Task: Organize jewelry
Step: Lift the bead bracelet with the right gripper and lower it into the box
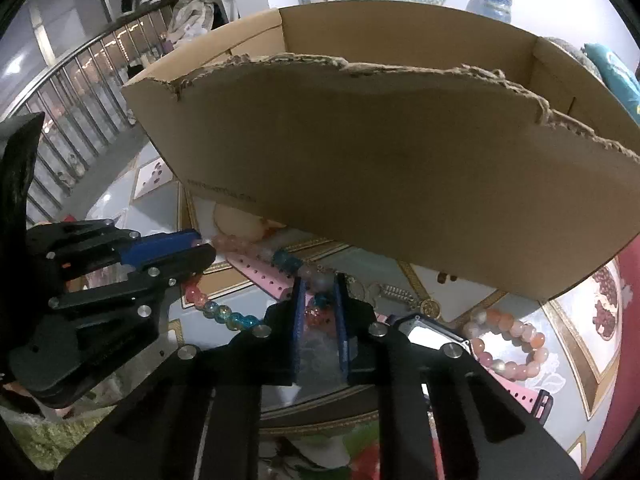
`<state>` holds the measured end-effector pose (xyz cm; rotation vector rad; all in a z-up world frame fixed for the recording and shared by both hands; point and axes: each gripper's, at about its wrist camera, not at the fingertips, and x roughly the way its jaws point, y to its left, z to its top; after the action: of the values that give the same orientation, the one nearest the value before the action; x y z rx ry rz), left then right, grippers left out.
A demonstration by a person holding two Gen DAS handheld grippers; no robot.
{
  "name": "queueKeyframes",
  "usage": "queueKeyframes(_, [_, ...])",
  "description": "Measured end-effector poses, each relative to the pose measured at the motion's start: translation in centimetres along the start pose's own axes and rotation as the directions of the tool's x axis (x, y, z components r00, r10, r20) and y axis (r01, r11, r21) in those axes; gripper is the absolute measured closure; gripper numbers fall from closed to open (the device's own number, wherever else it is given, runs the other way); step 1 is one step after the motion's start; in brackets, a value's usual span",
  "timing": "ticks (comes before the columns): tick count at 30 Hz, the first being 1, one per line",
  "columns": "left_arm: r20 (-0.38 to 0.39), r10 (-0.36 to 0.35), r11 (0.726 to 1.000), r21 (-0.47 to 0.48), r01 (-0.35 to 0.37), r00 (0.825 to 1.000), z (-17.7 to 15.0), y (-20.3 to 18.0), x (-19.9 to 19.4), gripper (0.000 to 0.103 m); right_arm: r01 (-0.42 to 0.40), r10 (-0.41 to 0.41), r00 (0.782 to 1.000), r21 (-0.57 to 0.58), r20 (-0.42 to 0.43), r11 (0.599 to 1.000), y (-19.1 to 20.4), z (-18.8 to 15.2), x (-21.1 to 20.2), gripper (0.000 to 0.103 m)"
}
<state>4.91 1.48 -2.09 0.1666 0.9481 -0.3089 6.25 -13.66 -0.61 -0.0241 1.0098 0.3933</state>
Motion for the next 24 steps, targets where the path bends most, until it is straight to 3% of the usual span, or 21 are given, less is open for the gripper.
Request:
queueKeyframes(7, [0.049,-0.055,0.998,-0.035,0.057,0.997,0.2,0.2,-2.0,0.094,-0.014,0.014,0.999,-0.003,0.039,1.000,0.4,0.0,-0.8,0.093])
queueKeyframes(15, [0.119,-0.112,0.991,-0.058,0.119,0.987,1.1,0.0,-6.1,0.094,-0.055,0.055,0.991,0.001,0.122,0.998,0.2,0.1,-4.7,0.093])
queueKeyframes(19, [0.189,-0.153,0.985,-0.046,0.164,0.970,2.9,0.0,-9.2,0.094,-0.083,0.084,0.978,-0.016,0.189,0.996,0.2,1.4,-7.2,0.093])
queueKeyframes(24, [0.276,-0.164,0.984,-0.022,0.177,0.947,7.1,0.9,-12.3,0.094,-0.118,0.128,0.952,-0.051,0.279,0.992,-0.5,5.8,-10.4,0.093])
